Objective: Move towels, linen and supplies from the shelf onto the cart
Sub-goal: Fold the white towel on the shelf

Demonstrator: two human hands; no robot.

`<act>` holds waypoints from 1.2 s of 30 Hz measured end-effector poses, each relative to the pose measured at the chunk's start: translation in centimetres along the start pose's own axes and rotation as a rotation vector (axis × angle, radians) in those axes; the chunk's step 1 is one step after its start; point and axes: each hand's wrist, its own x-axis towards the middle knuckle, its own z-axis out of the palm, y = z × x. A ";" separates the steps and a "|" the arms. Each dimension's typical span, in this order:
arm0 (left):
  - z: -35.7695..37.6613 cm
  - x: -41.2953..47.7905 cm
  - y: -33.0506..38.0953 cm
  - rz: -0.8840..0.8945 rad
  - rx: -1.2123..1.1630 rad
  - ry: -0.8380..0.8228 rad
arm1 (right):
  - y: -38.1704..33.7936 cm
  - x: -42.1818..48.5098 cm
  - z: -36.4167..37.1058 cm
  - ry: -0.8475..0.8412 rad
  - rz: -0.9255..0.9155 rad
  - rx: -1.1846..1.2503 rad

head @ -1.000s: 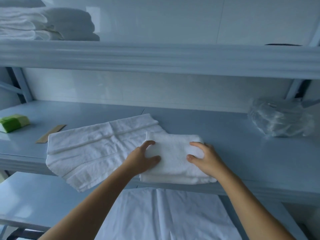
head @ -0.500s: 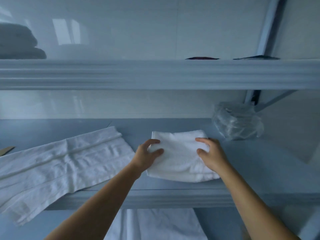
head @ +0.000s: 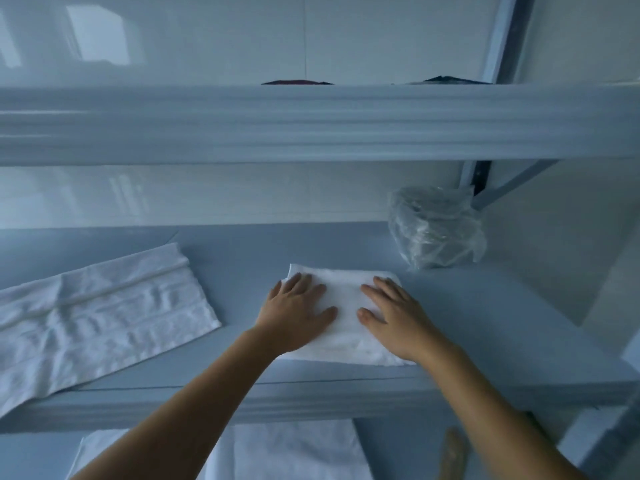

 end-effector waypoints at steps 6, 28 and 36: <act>0.8 -1.2 -1.0 -0.013 -0.142 -0.024 | 0.4 0.1 0.0 -0.007 -0.020 -0.007; -9.2 -20.5 -25.6 -0.483 -0.134 0.349 | -28.6 7.2 8.7 -0.005 -0.322 0.326; -8.7 -25.8 -37.6 -0.489 -0.021 0.168 | -38.3 8.8 15.7 -0.326 -0.390 0.272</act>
